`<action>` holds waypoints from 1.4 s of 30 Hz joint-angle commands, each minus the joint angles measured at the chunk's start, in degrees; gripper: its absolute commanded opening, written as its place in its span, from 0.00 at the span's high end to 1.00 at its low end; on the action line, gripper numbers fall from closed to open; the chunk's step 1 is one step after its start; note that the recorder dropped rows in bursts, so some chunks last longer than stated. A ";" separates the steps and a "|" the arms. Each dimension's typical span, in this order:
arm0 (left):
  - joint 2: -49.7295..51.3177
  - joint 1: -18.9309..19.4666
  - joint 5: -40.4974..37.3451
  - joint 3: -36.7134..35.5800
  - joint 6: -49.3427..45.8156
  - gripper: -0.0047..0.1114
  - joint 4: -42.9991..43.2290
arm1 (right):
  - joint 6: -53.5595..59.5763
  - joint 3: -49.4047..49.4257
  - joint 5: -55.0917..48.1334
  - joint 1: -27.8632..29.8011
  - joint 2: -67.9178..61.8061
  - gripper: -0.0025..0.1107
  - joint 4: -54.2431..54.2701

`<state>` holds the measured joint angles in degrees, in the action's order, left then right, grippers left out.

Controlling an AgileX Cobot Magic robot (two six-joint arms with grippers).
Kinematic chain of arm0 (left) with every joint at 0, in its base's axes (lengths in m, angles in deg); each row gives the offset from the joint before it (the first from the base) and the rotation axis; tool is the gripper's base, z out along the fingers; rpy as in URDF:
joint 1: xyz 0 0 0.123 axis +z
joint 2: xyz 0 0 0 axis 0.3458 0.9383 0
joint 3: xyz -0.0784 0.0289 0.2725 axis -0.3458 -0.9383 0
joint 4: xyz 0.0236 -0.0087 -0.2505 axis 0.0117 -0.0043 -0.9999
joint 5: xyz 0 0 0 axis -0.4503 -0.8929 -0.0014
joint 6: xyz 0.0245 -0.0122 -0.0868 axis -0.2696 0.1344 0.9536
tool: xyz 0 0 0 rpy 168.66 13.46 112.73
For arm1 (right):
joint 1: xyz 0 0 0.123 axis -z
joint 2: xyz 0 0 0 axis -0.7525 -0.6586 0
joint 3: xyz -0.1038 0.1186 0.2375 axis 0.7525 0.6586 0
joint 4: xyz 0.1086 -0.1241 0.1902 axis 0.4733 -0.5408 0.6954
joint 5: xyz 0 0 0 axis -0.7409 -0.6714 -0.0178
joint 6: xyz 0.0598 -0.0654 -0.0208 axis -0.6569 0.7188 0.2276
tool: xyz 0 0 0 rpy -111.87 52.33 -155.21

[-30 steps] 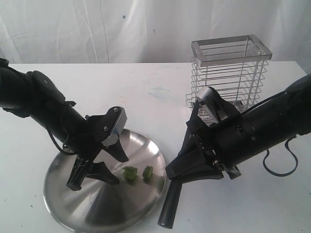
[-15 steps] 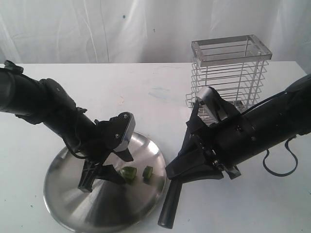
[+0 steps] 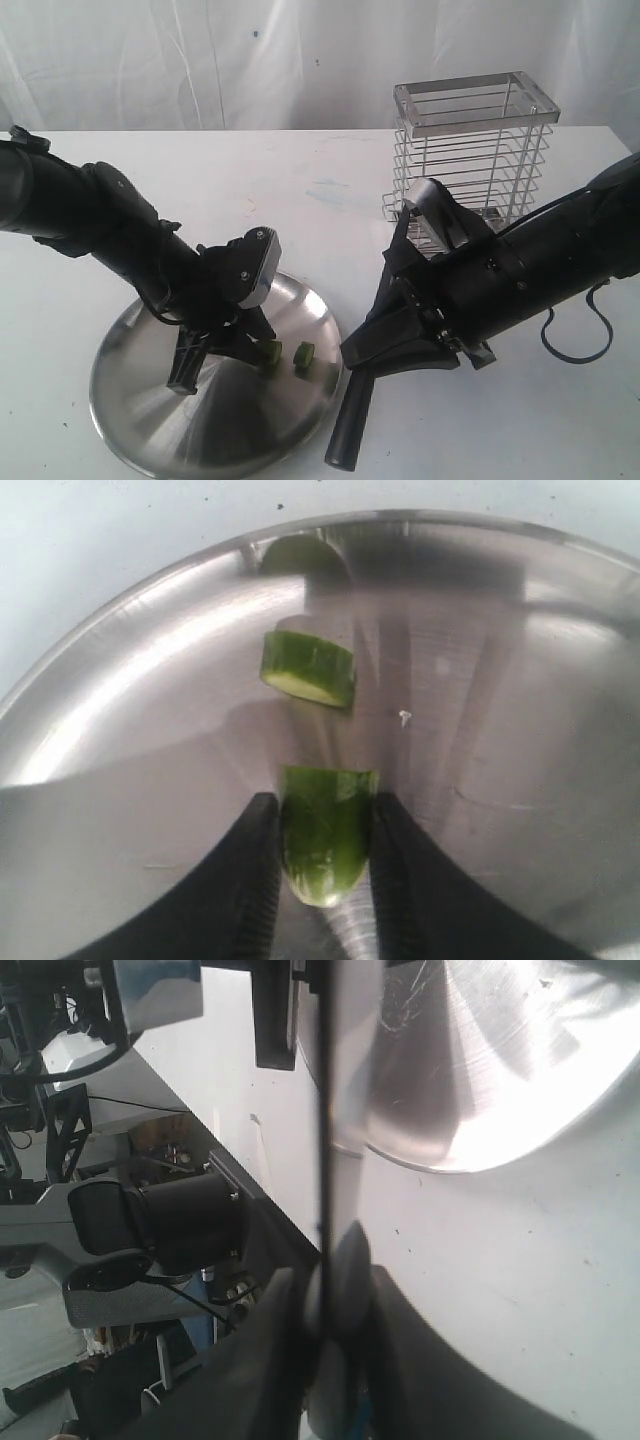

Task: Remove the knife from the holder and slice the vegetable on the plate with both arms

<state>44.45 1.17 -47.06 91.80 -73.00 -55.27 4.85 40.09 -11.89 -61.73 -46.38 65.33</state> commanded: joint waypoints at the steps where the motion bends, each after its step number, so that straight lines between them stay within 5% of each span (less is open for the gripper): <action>1: 0.09 -0.20 -0.52 0.13 -5.65 0.78 -1.38 | 0.81 -0.28 -0.84 0.40 0.61 0.98 0.76; 11: -1.10 -0.20 0.46 0.13 2.41 0.96 0.96 | 0.47 -0.28 -0.84 0.40 0.61 0.98 0.76; 22: -2.83 1.77 0.95 0.03 26.11 0.96 11.00 | 0.48 -0.28 -0.84 0.40 0.61 0.98 0.76; 37: -2.83 1.77 -0.95 0.03 28.32 0.96 12.25 | 0.48 -0.28 -0.84 0.40 0.61 0.98 0.88; 42: -2.83 1.77 -1.49 0.03 31.46 0.79 12.25 | 0.48 -0.28 -0.84 0.30 0.61 0.98 0.88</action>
<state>42.13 2.86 -46.26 91.80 -43.71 -43.04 4.85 40.09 -11.89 -61.73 -46.38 65.44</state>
